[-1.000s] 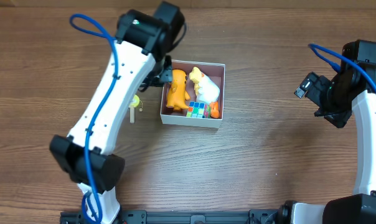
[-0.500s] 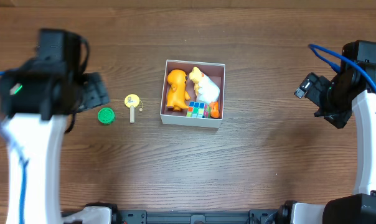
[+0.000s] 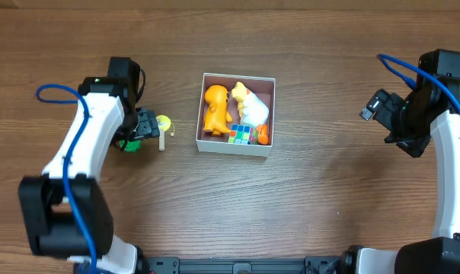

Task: Pack container
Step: 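Move left gripper back and grasp the green round toy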

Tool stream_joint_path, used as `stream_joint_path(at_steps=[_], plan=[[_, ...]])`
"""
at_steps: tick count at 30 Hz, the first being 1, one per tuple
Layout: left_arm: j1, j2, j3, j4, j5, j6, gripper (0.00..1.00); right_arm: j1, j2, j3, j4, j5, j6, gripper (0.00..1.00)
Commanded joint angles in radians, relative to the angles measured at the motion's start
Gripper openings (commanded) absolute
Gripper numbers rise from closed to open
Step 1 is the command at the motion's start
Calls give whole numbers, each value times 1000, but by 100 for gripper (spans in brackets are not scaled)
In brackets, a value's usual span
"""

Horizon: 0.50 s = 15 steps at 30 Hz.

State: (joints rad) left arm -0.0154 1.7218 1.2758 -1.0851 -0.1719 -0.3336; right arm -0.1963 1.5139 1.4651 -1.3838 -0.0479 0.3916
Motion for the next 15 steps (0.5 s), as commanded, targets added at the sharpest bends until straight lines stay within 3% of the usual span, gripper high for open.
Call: stream_joint_path(at_steps=[1, 15], plan=[[49, 94, -11, 51, 8, 25, 92, -1, -8, 0, -9, 2, -3, 100], [74, 172, -11, 220, 60, 129, 95, -1, -8, 0, -10, 1, -3, 100]])
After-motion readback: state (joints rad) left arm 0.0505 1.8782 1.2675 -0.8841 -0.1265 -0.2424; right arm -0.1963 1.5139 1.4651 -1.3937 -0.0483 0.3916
